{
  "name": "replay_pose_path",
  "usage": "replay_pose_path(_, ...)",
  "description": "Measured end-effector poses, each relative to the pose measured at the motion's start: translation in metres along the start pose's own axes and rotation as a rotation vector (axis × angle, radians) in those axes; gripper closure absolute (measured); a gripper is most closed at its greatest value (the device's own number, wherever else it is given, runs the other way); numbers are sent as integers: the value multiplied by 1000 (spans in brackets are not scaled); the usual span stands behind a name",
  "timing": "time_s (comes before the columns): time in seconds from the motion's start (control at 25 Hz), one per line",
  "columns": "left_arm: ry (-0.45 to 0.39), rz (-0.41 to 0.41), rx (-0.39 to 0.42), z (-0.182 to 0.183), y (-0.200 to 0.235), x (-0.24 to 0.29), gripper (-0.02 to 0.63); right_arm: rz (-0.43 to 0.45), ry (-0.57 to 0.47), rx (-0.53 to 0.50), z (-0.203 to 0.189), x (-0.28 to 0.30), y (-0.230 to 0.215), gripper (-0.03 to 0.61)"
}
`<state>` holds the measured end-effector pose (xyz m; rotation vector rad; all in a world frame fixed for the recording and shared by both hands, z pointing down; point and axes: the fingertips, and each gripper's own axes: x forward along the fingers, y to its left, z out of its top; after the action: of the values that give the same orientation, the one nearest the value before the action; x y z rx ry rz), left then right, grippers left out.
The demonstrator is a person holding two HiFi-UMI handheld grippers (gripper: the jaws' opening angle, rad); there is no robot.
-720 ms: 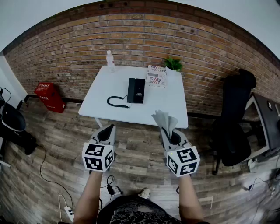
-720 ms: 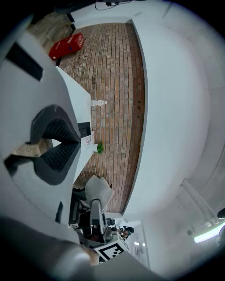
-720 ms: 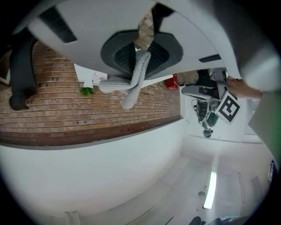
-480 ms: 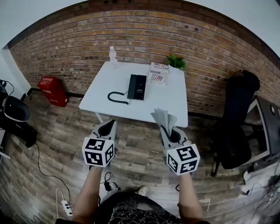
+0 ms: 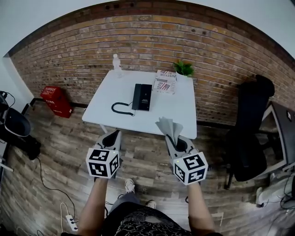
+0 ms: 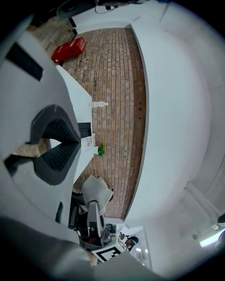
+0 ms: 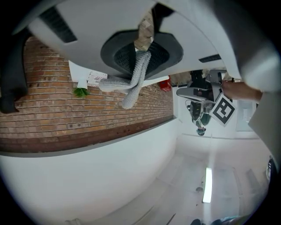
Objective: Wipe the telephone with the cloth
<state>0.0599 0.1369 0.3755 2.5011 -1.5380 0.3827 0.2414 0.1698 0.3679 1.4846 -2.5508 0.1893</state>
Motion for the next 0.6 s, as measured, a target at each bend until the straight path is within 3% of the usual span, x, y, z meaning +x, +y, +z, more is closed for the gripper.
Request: replay_pose_path(0.6,33,-27,-53,-2,86,100,609,-15,64,-15,6,120,-31,568)
